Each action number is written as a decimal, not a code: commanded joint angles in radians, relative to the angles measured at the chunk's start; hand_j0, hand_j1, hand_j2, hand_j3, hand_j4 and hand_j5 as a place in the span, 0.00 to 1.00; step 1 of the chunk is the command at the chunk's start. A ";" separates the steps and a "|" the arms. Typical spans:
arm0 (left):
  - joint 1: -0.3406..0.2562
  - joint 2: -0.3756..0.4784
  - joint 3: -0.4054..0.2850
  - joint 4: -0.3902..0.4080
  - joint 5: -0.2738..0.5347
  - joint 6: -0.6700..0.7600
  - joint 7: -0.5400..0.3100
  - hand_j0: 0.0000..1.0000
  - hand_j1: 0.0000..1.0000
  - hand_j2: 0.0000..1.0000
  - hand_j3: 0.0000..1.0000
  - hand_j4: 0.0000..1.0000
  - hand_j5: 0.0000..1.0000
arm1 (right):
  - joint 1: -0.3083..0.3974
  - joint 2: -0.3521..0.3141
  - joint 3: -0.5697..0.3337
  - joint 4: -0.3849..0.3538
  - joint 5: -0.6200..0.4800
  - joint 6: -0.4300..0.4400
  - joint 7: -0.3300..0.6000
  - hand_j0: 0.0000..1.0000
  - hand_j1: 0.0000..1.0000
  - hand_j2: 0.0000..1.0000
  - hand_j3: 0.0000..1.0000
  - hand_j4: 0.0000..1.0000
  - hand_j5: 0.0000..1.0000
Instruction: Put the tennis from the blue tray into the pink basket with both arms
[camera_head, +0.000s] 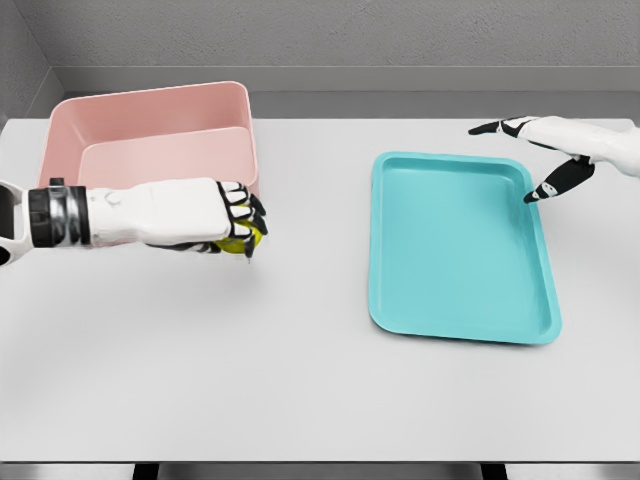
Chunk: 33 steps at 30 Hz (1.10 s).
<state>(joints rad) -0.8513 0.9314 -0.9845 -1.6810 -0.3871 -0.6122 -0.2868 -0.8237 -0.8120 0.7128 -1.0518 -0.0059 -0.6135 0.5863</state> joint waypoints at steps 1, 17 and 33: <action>-0.003 0.012 0.001 0.003 0.023 0.001 0.000 0.48 0.48 0.48 0.48 0.48 0.48 | 0.000 -0.001 -0.001 -0.001 -0.006 0.003 0.000 1.00 1.00 1.00 1.00 1.00 1.00; -0.064 0.015 0.017 0.119 0.031 0.001 -0.002 0.48 0.48 0.48 0.48 0.48 0.48 | 0.002 -0.012 -0.015 0.001 -0.008 0.003 -0.002 1.00 1.00 1.00 1.00 1.00 1.00; -0.104 -0.042 0.017 0.296 0.022 0.001 0.000 0.49 0.49 0.49 0.49 0.49 0.49 | 0.002 -0.012 -0.015 0.001 -0.008 0.003 -0.002 1.00 1.00 1.00 1.00 1.00 1.00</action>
<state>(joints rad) -0.9557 0.8987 -0.9692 -1.4113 -0.3681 -0.6123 -0.2880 -0.8222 -0.8228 0.6990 -1.0508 -0.0064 -0.6136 0.5849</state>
